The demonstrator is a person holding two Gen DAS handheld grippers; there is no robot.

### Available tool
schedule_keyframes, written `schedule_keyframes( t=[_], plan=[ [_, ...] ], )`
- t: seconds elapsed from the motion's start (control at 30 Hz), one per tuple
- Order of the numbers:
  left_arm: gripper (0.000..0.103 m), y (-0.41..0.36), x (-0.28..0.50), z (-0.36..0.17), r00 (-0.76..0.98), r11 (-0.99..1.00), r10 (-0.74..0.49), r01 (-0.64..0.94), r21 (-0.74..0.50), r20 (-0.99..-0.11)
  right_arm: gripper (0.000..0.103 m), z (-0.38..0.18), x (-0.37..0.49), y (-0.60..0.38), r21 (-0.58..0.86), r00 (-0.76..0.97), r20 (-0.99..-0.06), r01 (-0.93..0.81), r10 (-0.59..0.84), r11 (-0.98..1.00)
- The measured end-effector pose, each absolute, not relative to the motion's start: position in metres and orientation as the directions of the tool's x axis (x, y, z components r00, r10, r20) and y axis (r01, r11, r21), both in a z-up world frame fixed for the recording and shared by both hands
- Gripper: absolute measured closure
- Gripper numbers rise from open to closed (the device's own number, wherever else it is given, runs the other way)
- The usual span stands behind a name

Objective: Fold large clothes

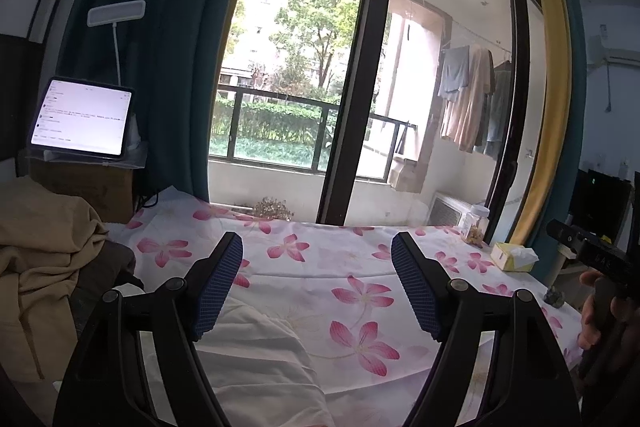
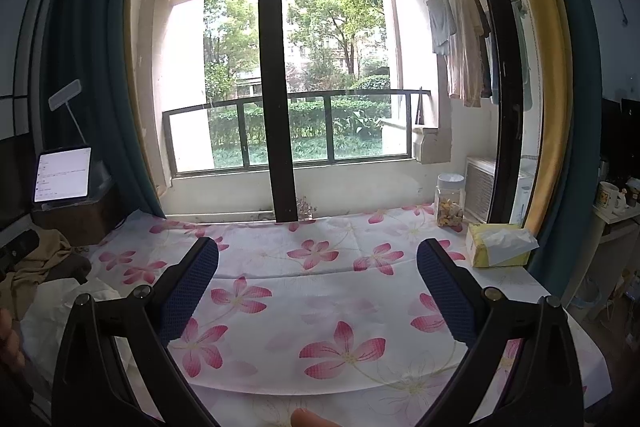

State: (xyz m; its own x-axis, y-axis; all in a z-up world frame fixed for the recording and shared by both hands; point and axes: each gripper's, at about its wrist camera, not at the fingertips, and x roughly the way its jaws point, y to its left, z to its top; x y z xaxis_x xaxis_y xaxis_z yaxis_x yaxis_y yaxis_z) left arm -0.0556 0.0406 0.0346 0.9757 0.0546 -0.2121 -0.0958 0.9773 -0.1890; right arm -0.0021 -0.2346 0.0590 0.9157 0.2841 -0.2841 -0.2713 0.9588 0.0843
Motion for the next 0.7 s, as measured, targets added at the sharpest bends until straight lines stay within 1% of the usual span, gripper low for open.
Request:
schedule_keyframes(
  t=[0.7],
  plan=[
    [0.023,0.0423,-0.056,0.0338,0.973,0.976,0.072,-0.114,-0.185,-0.219,0.004,0.0567,-0.0005,-0.2263,0.067,0.908,-0.302,-0.284,0.291,0.957]
  ],
)
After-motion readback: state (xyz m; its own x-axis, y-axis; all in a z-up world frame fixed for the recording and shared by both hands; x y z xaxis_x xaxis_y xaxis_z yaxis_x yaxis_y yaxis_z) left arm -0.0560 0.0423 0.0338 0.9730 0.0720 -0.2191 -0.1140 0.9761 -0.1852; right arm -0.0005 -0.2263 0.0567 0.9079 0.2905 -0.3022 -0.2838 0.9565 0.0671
